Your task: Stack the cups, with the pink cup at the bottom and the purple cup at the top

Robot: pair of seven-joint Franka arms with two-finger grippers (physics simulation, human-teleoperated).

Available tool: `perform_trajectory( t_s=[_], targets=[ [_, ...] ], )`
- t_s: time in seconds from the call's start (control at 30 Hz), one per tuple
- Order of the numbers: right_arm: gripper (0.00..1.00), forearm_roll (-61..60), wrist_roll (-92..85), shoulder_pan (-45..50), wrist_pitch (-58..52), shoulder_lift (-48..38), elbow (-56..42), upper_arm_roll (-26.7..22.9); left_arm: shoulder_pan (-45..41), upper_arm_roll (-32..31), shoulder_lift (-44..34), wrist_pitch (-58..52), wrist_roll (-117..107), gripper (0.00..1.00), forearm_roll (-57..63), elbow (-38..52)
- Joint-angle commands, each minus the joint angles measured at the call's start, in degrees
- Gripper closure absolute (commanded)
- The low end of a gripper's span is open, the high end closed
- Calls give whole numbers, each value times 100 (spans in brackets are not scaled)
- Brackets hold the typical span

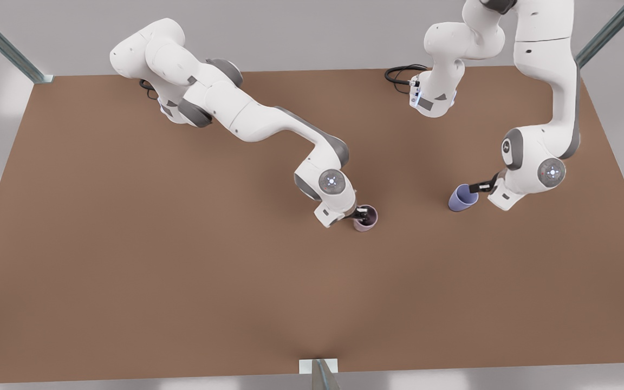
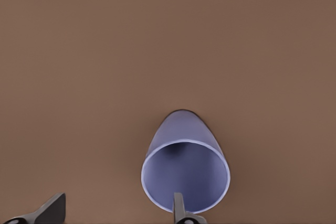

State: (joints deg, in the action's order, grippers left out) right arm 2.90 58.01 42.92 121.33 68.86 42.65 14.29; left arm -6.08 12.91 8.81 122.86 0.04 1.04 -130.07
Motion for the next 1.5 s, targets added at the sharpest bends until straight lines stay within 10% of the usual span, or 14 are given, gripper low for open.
perform_trajectory(
  t_s=[0.0, 0.23, 0.33, 0.47, 0.7, 0.87, 0.97, 1.23, 1.47],
  targets=[
    [0, -18, 729, 85, 514, -13, -3, 13, 1, 1, 51, 1021, 199, 0, -25, -62],
    [0, -62, 721, -3, 198, -391, 41, 13, -8, -34, 481, 1170, 199, 0, -25, -71],
    [0, 0, 264, -354, -1040, -1225, 410, -22, -25, -148, 499, 1065, 128, 57, -244, -71],
    [0, 677, -254, -2111, -1225, -3212, 1957, -22, -34, -254, 481, 880, 93, 78, -420, -71],
    [0, 466, -5265, -5004, -1893, -3502, 1931, -22, -69, -341, 499, 775, 111, 79, -411, 8],
    [0, 343, -5273, -5698, -2693, -5189, 3468, -14, -552, -341, 226, -1870, -275, 79, -420, 1871],
    [0, -114, -5808, -4591, -2597, -5989, 4268, -1261, -1115, -508, 955, -3057, -1646, 79, -420, 3786],
    [0, -158, -8191, -4134, -1691, -5937, 4629, -1244, -1906, -596, 2301, -3110, -3001, 79, -816, 5695],
    [0, -519, -5511, -4108, -2421, -5796, 4383, -1244, -2205, -605, 1897, -2091, -3009, 79, -1114, 4562]
  ],
)
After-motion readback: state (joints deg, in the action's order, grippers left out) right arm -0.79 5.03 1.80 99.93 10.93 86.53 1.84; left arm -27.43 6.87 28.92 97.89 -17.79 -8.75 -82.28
